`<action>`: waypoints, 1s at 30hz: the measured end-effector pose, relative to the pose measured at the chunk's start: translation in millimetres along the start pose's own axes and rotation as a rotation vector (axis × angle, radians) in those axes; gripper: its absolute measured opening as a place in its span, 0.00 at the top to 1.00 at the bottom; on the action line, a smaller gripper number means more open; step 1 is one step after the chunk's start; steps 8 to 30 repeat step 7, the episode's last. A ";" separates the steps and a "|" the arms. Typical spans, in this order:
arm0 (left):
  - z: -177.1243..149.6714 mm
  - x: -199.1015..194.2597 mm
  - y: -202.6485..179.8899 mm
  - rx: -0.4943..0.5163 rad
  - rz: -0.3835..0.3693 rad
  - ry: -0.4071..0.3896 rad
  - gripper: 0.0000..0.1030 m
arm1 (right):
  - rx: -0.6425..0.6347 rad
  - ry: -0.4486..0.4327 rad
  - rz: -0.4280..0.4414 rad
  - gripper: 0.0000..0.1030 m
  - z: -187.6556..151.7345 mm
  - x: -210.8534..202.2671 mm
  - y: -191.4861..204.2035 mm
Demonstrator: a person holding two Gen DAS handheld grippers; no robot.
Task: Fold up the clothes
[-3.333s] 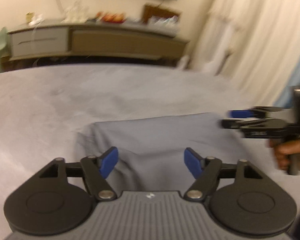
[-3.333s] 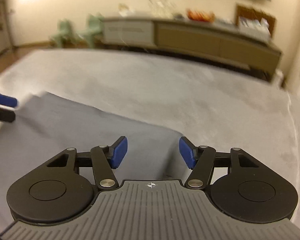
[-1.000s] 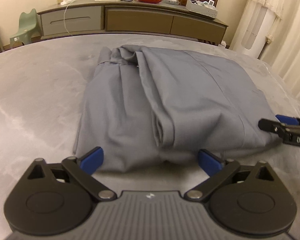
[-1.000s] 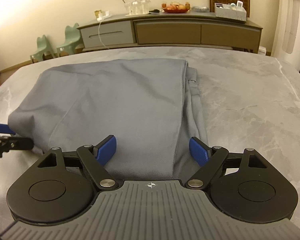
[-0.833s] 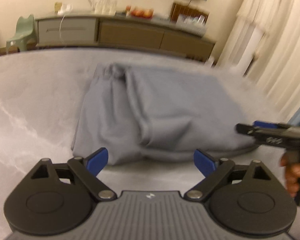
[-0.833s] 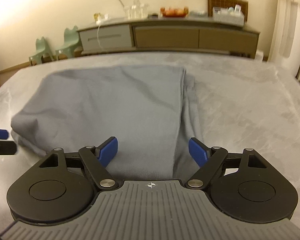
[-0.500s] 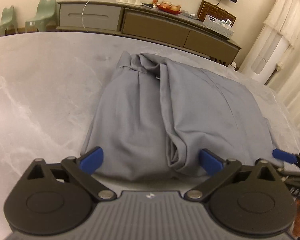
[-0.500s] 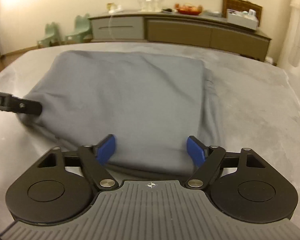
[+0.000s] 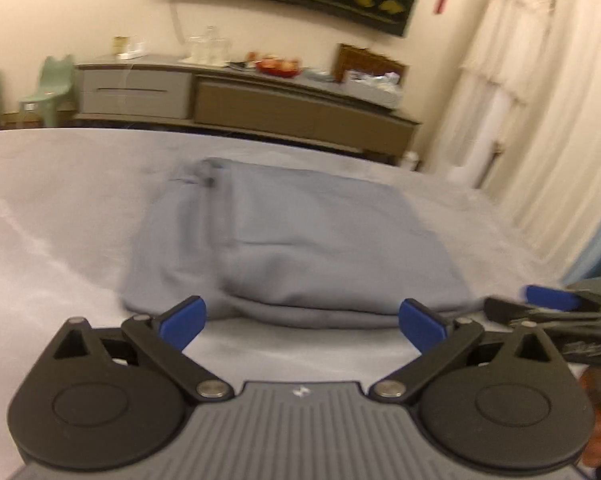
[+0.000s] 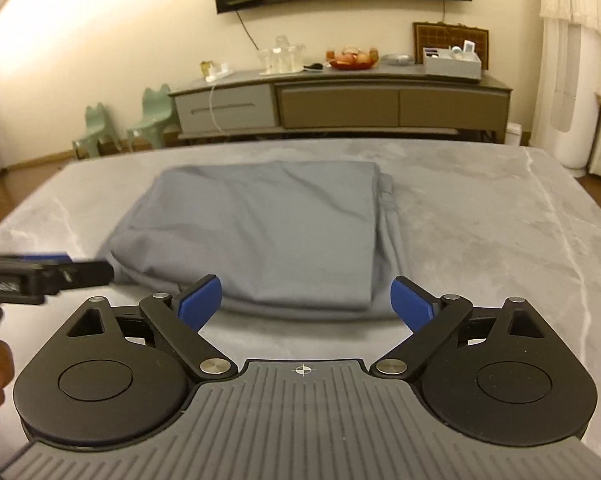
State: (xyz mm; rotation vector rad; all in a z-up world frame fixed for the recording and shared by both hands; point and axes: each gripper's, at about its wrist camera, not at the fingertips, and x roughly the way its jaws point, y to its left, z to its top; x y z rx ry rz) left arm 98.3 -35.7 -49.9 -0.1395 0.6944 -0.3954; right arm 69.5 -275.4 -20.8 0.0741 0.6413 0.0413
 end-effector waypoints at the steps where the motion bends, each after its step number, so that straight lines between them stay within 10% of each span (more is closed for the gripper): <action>1: -1.5 -0.7 -6.0 -0.007 -0.023 0.002 0.00 | -0.005 0.006 -0.014 0.09 -1.7 1.1 0.0; 30: -16.0 -0.5 -38.2 0.001 0.020 0.062 0.00 | 0.002 0.023 -0.057 0.09 -7.8 3.1 -3.8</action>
